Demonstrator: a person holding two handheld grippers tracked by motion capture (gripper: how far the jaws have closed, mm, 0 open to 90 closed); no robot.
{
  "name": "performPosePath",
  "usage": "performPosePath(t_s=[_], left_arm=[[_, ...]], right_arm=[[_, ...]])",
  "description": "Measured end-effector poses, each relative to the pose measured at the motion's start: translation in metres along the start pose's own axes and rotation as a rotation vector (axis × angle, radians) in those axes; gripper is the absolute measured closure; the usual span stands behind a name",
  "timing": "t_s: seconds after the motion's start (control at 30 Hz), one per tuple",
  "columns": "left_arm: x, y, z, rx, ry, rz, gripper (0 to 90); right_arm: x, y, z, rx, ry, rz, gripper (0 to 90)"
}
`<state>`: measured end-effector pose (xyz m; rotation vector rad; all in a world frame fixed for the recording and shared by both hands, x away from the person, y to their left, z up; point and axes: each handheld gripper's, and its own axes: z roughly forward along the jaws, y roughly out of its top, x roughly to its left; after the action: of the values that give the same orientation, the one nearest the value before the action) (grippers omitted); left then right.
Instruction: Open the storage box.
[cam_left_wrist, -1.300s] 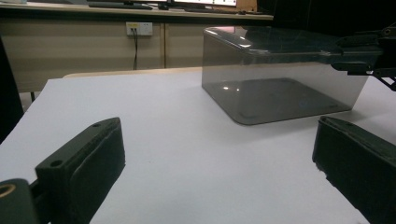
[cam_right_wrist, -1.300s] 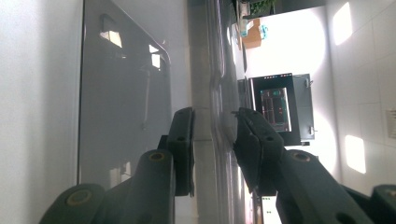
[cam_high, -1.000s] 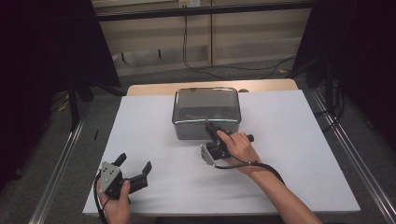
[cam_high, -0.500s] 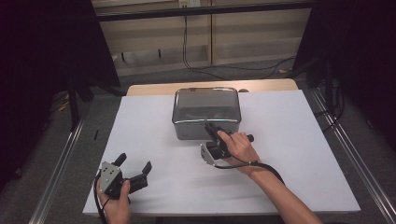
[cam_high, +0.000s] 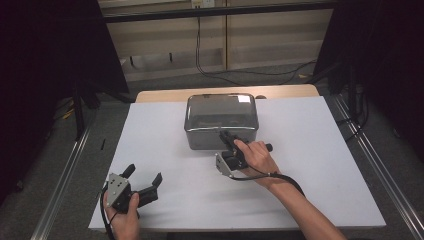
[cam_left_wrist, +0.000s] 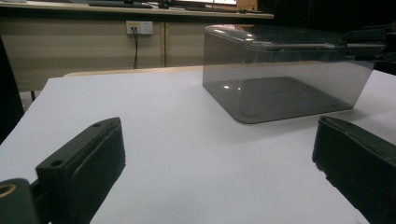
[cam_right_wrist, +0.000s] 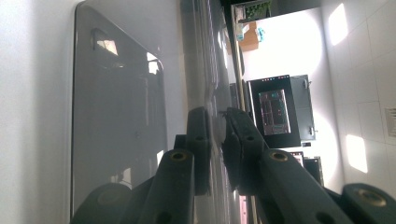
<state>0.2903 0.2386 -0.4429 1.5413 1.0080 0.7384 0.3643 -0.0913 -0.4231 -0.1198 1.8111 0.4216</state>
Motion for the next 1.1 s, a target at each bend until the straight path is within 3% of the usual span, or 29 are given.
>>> performPosePath(t_s=[0.77, 1.1], left_arm=[[0.002, 0.001, 0.004, 0.008, -0.012, -0.008, 2.3], [0.001, 0.011, 0.011, 0.012, -0.020, 0.010, 1.8]], right_arm=[[-0.008, -0.002, 0.000, -0.015, -0.040, 0.013, 79.5], [-0.008, -0.001, 0.000, -0.015, -0.043, 0.022, 79.3]])
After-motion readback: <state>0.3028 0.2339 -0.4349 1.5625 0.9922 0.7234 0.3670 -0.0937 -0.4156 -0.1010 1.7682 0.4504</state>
